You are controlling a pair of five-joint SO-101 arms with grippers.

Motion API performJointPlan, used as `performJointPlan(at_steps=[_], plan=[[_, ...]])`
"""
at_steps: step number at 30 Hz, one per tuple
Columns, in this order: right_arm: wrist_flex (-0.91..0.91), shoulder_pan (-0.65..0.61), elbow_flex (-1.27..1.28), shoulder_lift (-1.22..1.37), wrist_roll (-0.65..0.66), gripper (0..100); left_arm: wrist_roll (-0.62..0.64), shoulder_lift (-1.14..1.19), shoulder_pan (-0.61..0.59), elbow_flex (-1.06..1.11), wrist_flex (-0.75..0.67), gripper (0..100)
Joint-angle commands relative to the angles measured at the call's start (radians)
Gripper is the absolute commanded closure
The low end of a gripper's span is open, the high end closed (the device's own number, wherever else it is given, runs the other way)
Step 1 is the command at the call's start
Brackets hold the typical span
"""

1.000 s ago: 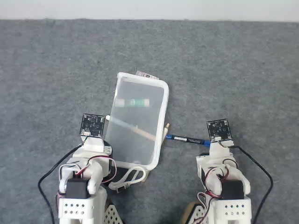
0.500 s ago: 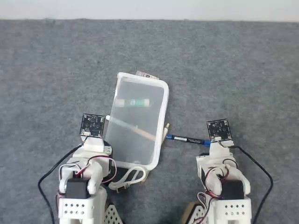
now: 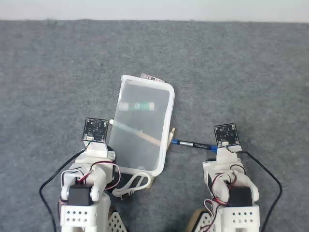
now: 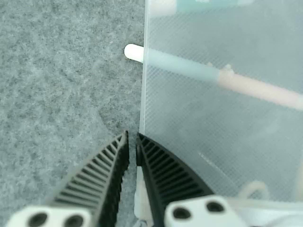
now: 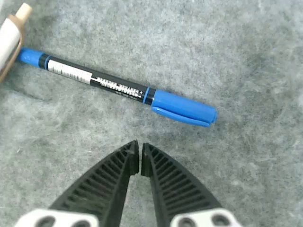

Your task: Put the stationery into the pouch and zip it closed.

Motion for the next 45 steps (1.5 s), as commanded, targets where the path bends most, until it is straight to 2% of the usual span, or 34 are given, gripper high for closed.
performJointPlan(at_steps=[1,9,17,23,28,34,39,42,45], plan=[[0.007,0.002,0.021,-0.016,0.014,99.2,-0.002,-0.012,0.006,-0.013,0.005,98],[0.007,0.001,0.021,-0.016,0.014,99.2,-0.003,-0.014,0.006,-0.022,-0.003,97],[0.007,-0.002,0.021,-0.016,0.014,99.2,-0.006,-0.014,0.006,-0.047,-0.095,97],[0.001,-0.004,0.021,-0.016,0.014,99.2,0.0,-0.014,-0.009,-0.039,-0.236,98],[-0.091,0.004,0.017,-0.018,0.018,99.2,-0.002,-0.014,-0.029,-0.076,-0.229,98],[-0.12,-0.005,-0.127,-0.018,0.009,99.2,-0.005,-0.014,-0.091,-0.116,-0.181,98],[-0.079,-0.005,-0.288,-0.016,0.009,99.2,0.0,-0.014,-0.163,-0.11,-0.255,98],[-0.035,-0.081,-0.361,-0.015,-0.021,99.2,0.002,-0.014,-0.181,-0.11,-0.265,98],[0.008,-0.225,-0.417,-0.012,-0.109,99.3,0.002,-0.014,-0.183,-0.11,-0.267,98]])
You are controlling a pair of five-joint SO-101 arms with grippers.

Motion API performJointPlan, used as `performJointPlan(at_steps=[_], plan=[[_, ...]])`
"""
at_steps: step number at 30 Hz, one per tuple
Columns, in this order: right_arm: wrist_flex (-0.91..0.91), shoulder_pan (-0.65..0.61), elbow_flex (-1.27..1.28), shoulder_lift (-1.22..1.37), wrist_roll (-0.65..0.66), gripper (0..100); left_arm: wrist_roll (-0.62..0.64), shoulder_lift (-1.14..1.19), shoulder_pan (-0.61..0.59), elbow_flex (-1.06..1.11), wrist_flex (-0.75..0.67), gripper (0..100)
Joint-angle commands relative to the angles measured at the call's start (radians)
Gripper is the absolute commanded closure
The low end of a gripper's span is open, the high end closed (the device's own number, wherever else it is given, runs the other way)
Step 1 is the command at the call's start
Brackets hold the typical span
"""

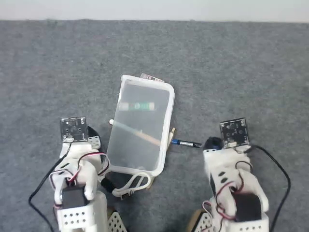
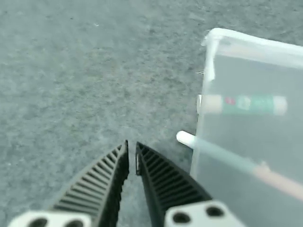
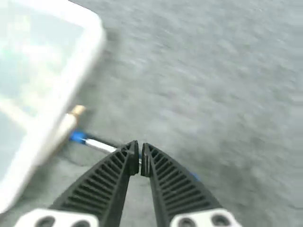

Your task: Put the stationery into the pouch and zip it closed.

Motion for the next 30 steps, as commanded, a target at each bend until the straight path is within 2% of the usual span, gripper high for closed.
performJointPlan(at_steps=[1,4,7,13,20,30], plan=[[0.047,-0.174,-0.12,0.002,-0.091,99.3,0.0,-0.014,-0.011,-0.059,-0.031,98],[0.054,-0.306,-0.144,0.005,-0.146,99.3,0.0,-0.014,-0.011,-0.059,-0.032,98],[0.047,-0.383,-0.144,0.062,-0.163,99.3,0.0,-0.014,-0.011,-0.059,-0.032,98],[-0.087,-0.512,-0.15,0.338,-0.209,99.3,0.0,-0.014,-0.011,-0.059,-0.032,98],[-0.151,-0.568,-0.278,0.711,-0.258,99.3,0.0,-0.014,-0.011,-0.059,-0.032,98],[-0.24,-0.704,-0.293,1.004,-0.262,99.3,0.0,-0.014,-0.012,-0.059,-0.032,98]])
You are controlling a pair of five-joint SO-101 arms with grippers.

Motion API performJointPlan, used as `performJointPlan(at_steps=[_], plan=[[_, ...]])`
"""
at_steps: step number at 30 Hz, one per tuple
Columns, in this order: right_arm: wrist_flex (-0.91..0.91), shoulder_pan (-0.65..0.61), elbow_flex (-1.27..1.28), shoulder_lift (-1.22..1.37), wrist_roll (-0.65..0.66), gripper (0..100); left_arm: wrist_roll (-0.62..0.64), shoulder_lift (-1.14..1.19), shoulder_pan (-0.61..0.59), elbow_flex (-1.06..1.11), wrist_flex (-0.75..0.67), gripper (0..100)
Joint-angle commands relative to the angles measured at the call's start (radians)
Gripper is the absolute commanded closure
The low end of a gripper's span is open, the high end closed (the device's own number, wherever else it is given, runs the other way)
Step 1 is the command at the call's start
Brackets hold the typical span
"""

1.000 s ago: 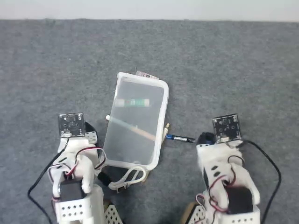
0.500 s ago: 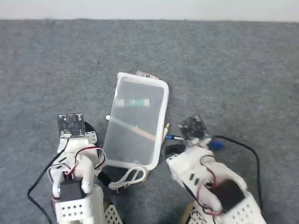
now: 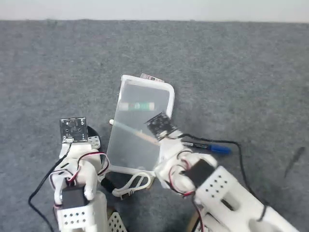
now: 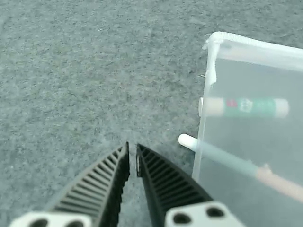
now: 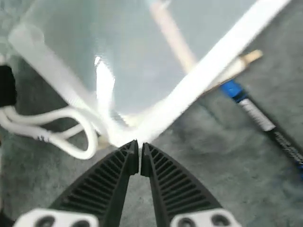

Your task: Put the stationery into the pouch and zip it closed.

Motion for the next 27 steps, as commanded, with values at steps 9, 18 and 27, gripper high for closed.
performJointPlan(at_steps=[9,18,27], plan=[[-0.061,-0.136,-0.064,0.166,-0.198,99.3,0.0,-0.014,-0.006,-0.059,-0.028,97],[-0.166,-0.166,-0.017,0.171,-0.258,99.3,-0.002,-0.014,-0.006,-0.061,-0.028,97],[-0.28,-0.054,0.021,0.171,-0.255,99.3,-0.002,-0.014,-0.006,-0.061,-0.028,97]])
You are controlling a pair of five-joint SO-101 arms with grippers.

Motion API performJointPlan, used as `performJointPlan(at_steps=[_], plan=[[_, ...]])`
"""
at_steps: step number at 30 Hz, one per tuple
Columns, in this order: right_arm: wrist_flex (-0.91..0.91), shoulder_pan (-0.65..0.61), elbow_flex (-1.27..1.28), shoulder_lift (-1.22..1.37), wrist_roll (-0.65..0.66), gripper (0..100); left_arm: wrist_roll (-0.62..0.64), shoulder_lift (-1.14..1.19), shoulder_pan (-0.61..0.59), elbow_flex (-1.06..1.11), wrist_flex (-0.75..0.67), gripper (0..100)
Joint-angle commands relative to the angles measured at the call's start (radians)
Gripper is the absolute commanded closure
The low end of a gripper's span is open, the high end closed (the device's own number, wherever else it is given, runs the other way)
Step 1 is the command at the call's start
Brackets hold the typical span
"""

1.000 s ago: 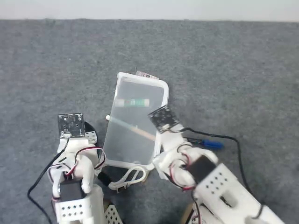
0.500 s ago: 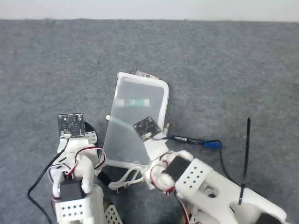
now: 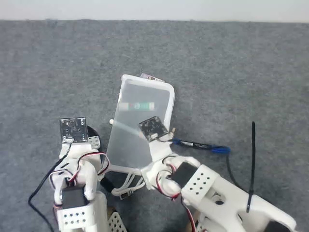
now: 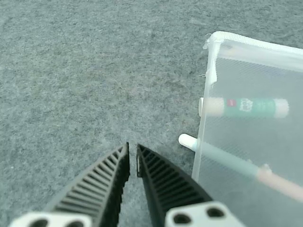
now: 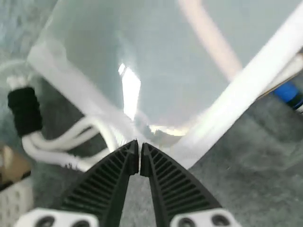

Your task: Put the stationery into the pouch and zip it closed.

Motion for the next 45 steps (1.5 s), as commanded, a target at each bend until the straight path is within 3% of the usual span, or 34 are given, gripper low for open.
performJointPlan(at_steps=[1,5,13,28,35,41,45], plan=[[-0.041,0.058,-0.009,0.002,-0.005,99.3,-0.002,-0.014,-0.006,-0.061,-0.028,97],[-0.024,0.076,-0.009,0.002,-0.009,99.3,-0.002,-0.014,-0.008,-0.061,-0.028,97],[0.059,-0.079,-0.012,0.001,-0.064,99.3,0.028,-0.015,-0.129,-0.076,-0.064,97],[0.087,-0.24,-0.015,-0.012,-0.081,99.3,0.054,-0.015,-0.13,-0.077,-0.064,97],[0.088,-0.216,-0.035,-0.013,-0.077,99.3,0.054,-0.015,-0.13,-0.077,-0.064,97],[0.113,-0.093,-0.035,-0.01,-0.072,99.3,0.054,-0.015,-0.13,-0.079,-0.064,97],[0.104,0.022,-0.035,-0.001,0.017,99.3,0.054,-0.015,-0.132,-0.079,-0.064,97]])
